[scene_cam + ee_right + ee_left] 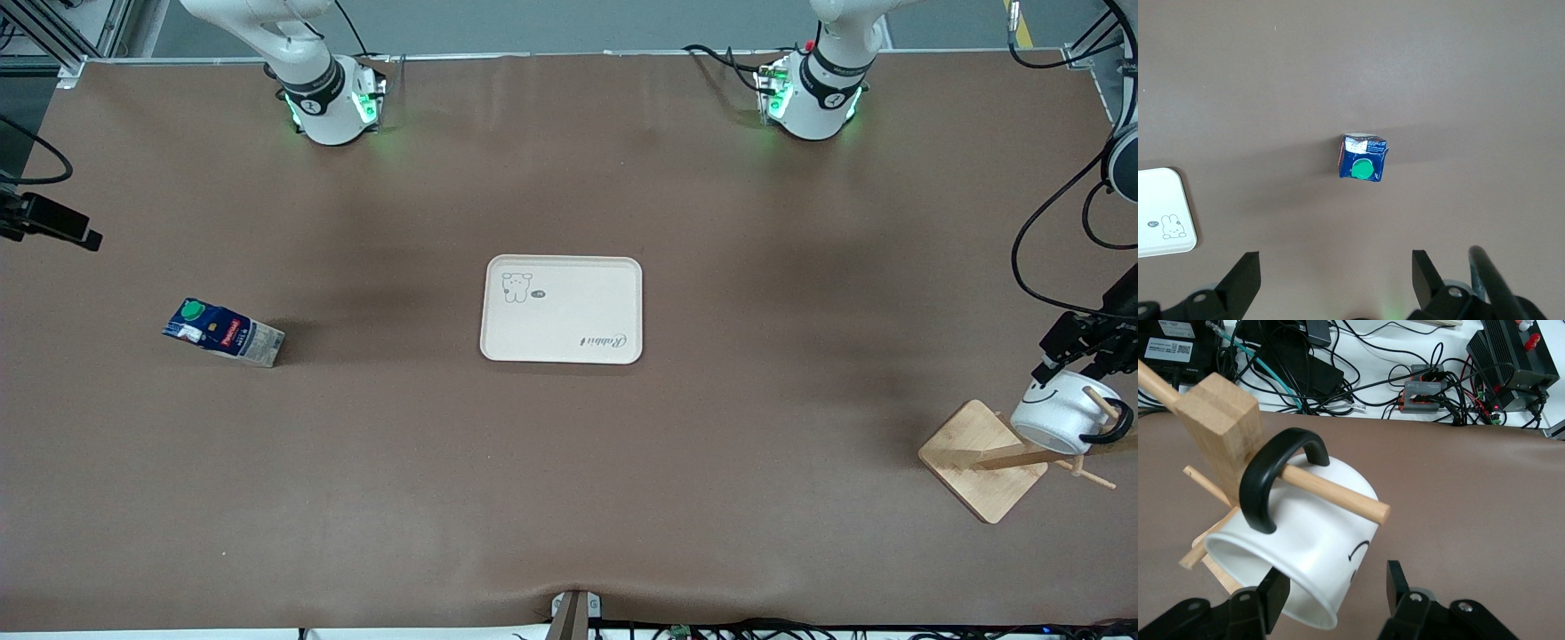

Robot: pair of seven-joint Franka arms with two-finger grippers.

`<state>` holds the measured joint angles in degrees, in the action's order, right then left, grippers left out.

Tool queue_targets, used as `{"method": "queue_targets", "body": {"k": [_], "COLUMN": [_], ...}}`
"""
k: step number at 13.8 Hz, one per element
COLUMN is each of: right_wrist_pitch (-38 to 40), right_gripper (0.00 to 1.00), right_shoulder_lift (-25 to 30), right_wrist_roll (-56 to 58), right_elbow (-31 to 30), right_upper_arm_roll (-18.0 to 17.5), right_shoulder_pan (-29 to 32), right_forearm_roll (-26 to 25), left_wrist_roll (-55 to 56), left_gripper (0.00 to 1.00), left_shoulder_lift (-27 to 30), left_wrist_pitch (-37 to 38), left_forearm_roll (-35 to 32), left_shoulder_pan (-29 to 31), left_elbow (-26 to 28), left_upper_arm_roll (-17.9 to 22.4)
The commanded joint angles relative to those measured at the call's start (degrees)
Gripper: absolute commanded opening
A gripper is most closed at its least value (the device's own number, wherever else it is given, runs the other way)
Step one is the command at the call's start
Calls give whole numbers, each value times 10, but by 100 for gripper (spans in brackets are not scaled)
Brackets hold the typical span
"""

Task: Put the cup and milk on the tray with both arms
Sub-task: 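Grasp the white mug rim with the left gripper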

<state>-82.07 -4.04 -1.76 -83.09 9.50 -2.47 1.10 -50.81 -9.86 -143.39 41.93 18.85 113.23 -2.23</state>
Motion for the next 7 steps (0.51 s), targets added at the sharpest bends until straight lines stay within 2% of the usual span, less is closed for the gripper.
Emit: {"method": "queue_targets", "body": {"k": [1,6,7], "right_wrist_pitch": [0,2,2], "right_gripper": [100,100,100], "right_shoulder_lift": [-4,-4,-4], "right_wrist_roll": [-2,-1,-1], "right_elbow": [7,7,7], "right_upper_arm_roll": [-2,-2,-2], "right_shoulder_pan": [5,5,5], "right_forearm_roll": [0,0,0], "left_wrist_roll": [-26,-31,-31], "left_gripper": [63,20,15], "left_shoulder_lift": [-24,-26,-25], "left_wrist_pitch": [-5,-4,-4], "left_forearm_roll": [17,16,16], "left_shoulder_pan": [-1,-6,-7], "left_elbow": [-30,-33,-33], "left_upper_arm_roll": [-1,-7,-8]}}
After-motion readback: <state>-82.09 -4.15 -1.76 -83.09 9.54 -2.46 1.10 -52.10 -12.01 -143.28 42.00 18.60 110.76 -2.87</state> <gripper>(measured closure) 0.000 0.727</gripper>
